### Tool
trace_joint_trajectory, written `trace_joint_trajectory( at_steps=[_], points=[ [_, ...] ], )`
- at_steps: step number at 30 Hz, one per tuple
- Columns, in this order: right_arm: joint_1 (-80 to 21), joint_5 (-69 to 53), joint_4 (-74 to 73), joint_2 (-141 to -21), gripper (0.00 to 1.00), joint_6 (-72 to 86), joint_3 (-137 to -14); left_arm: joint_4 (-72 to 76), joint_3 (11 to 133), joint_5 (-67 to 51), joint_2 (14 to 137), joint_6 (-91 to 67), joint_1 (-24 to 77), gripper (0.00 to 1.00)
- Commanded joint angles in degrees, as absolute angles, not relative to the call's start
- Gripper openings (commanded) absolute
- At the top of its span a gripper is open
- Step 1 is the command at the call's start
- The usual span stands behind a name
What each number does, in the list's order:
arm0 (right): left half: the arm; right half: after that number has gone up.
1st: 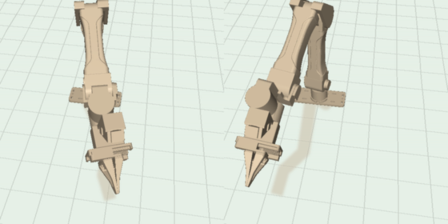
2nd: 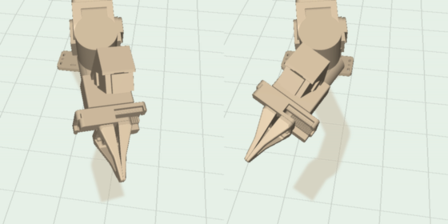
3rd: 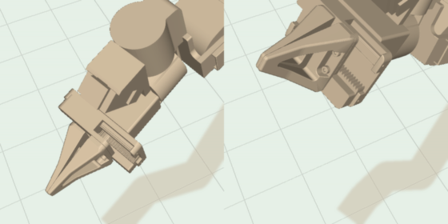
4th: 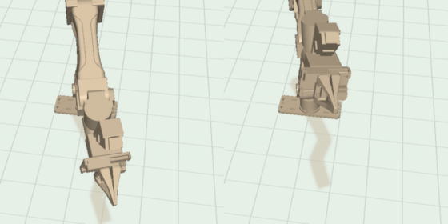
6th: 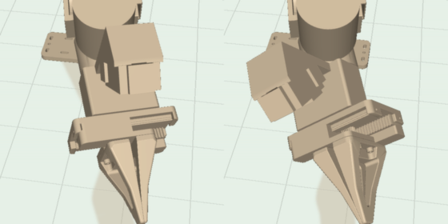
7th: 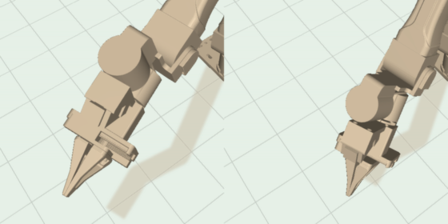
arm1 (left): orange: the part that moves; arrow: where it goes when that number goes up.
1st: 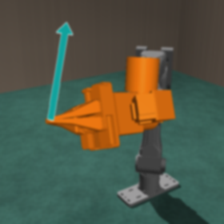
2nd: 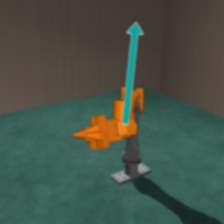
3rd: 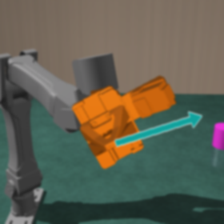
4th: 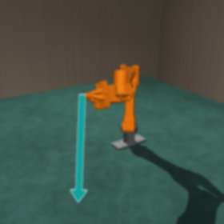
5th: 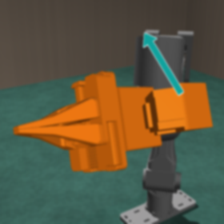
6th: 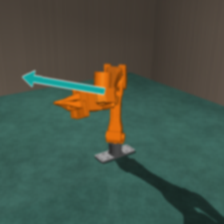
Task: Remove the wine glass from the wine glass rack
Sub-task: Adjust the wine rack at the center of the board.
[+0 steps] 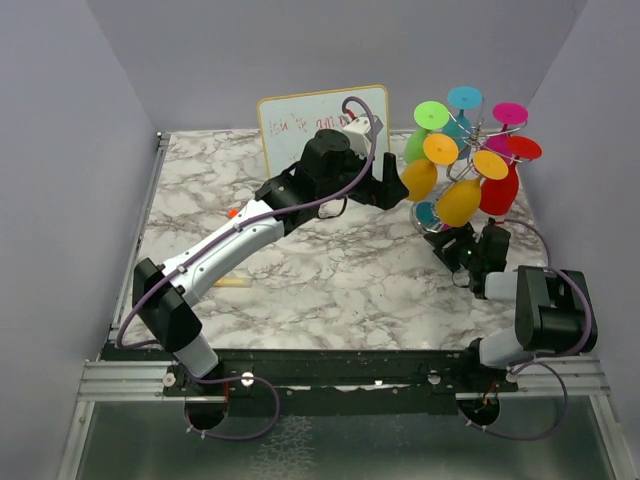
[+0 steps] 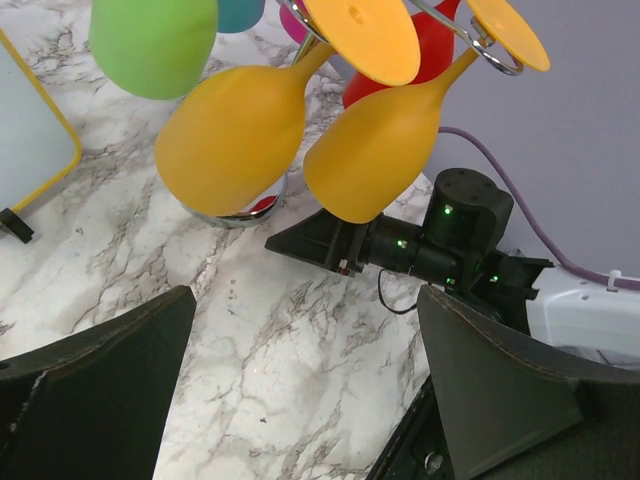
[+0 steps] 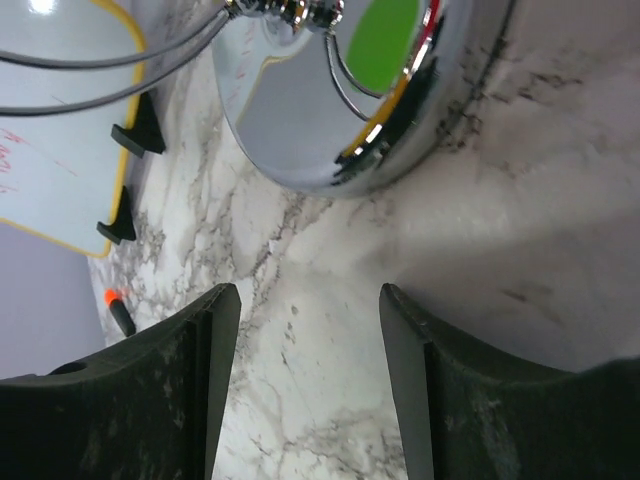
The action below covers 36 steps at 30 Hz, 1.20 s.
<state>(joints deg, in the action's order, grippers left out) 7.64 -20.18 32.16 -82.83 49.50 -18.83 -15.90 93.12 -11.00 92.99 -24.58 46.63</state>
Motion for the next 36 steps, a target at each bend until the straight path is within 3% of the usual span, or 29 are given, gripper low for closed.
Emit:
trace_joint_trajectory(
  at_steps=[1,9,19,23,36],
  points=[
    [8.0,-24.4,42.2,-91.0,0.62,51.4,-20.3,-15.9,91.8,-8.1,90.5,-23.6,47.0,0.94],
    [8.0,-27.3,52.4,-102.1,0.57,54.0,-22.8,-16.2,91.2,-5.9,89.6,-22.7,46.9,0.94],
    [5.9,-25.6,54.4,-109.4,0.58,55.2,-28.8,-16.2,90.2,-5.0,89.7,-22.6,46.7,0.96],
    [4.8,-24.5,54.1,-111.1,0.62,55.5,-31.1,-16.3,89.9,-4.8,89.5,-22.6,46.5,0.96],
    [4.7,-18.7,47.3,-97.4,0.67,56.4,-21.1,-17.0,83.9,-2.0,82.4,-22.1,43.8,0.99]
  ],
)
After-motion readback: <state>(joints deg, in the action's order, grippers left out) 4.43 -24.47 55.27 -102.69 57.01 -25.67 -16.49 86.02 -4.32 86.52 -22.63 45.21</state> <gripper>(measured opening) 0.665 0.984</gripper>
